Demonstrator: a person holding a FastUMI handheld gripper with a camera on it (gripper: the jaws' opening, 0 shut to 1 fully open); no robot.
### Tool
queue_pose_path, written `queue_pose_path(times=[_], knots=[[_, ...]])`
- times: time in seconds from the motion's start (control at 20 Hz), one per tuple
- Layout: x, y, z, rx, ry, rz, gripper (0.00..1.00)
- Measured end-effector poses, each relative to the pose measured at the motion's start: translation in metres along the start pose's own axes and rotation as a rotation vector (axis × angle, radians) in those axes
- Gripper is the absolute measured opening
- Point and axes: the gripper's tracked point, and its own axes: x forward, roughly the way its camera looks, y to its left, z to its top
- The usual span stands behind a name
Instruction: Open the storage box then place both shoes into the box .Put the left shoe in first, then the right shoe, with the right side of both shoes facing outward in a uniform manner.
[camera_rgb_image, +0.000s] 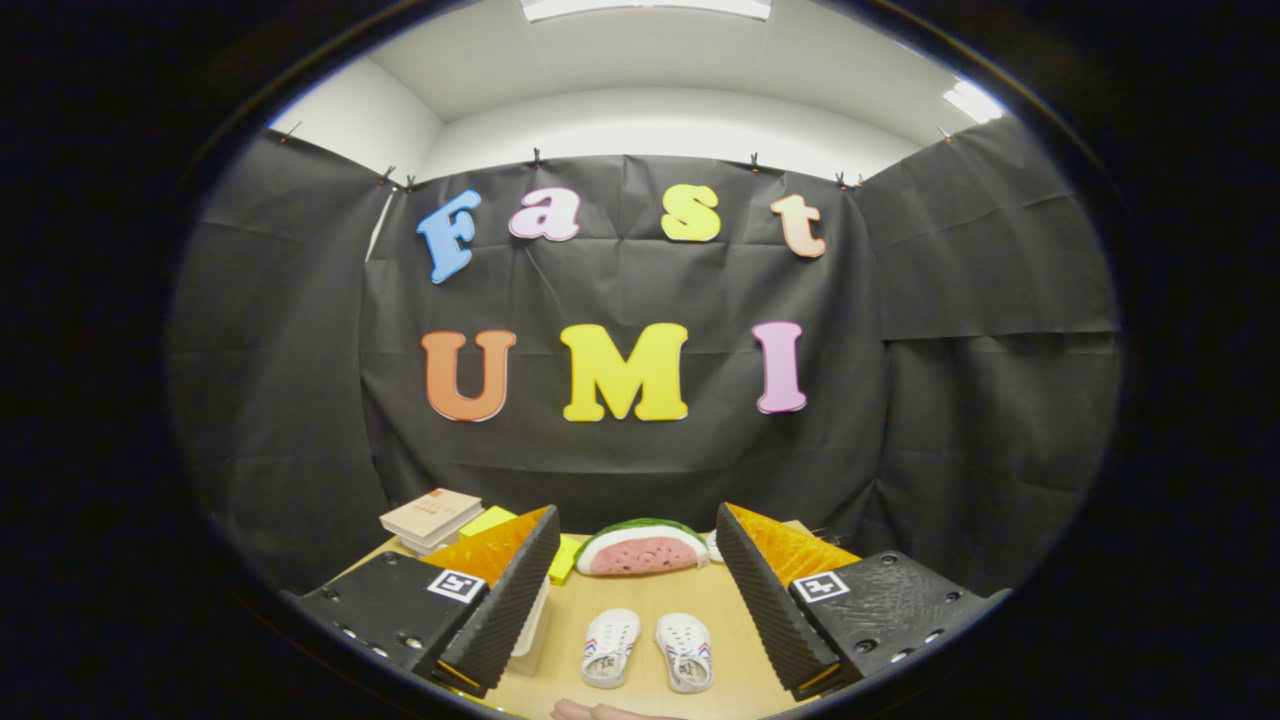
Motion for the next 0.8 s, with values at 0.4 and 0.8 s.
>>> queue_pose_path(times=[0.4, 0.8], knots=[[0.021, -0.001, -0.006, -0.012, 0.028, 0.03, 0.95], [0.054, 0.003, -0.03, -0.026, 0.076, 0.092, 0.96]])
